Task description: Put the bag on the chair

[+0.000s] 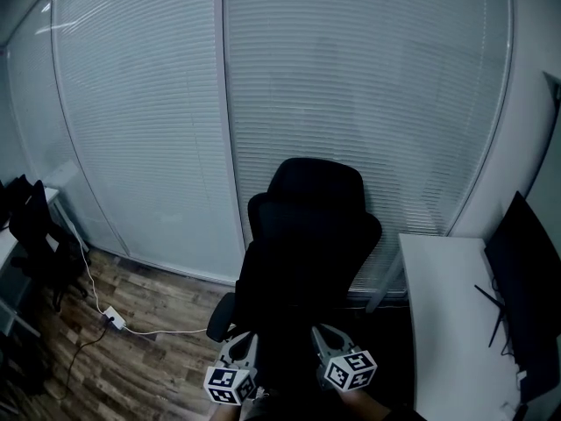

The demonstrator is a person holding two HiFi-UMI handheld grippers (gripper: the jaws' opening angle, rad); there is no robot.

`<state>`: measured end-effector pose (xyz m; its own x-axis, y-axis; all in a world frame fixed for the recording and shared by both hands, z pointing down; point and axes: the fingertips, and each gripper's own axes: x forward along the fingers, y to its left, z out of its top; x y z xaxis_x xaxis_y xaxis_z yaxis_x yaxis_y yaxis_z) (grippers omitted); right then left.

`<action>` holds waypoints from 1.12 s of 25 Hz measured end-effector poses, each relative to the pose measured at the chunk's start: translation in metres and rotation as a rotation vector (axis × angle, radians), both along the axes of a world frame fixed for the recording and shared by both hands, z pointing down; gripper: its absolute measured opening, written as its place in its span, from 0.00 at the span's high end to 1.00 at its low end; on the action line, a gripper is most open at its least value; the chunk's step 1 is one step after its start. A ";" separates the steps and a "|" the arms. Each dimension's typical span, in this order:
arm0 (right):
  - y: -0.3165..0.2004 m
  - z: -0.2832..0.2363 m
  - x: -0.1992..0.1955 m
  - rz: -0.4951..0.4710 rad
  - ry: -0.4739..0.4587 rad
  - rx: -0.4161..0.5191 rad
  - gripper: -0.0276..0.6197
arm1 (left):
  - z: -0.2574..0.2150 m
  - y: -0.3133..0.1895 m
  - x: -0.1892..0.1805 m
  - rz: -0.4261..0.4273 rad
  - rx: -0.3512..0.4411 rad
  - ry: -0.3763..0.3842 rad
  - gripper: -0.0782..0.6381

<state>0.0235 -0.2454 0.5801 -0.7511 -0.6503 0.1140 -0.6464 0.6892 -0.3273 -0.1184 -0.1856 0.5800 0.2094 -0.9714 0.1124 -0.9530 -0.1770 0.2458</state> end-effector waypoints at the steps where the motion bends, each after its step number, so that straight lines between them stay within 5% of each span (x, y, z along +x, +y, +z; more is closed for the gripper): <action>1: 0.005 0.000 0.002 -0.001 -0.002 0.000 0.87 | -0.001 0.005 0.003 0.002 0.002 0.000 0.85; 28: 0.077 0.024 0.044 -0.054 0.002 -0.016 0.88 | 0.020 0.096 0.033 -0.035 -0.023 -0.046 0.86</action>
<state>0.0671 -0.1685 0.6043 -0.7847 -0.6070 0.1260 -0.6093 0.7176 -0.3373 -0.0855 -0.0899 0.6002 0.1697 -0.9749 0.1439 -0.9688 -0.1383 0.2056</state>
